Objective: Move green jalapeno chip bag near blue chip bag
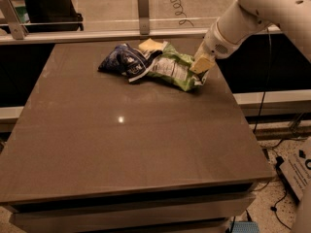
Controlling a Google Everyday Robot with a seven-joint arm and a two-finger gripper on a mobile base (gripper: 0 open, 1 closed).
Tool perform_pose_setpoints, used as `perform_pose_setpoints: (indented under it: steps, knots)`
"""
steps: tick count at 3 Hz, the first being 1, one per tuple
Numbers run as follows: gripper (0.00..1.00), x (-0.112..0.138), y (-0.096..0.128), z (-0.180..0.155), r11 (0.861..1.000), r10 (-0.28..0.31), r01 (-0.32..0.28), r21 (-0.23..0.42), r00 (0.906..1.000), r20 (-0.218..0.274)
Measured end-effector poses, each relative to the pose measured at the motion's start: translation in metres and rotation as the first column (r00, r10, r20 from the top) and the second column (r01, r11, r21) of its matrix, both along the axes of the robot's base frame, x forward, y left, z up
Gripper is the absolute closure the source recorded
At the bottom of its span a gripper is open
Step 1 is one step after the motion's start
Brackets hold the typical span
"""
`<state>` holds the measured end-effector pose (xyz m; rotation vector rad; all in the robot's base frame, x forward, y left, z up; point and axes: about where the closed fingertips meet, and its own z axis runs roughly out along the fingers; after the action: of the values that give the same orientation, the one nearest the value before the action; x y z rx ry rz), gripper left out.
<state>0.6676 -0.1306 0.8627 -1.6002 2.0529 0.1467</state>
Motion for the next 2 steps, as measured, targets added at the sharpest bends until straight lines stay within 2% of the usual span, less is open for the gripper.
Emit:
perform_pose_setpoints:
  steps: [1,2]
  knots:
    - [0.13,-0.004,0.008,0.006,1.0,0.019,-0.018,0.017,0.9998,-0.009]
    - [0.0,-0.011,0.019,0.018,0.997,0.049,-0.048,0.054,0.9987,-0.015]
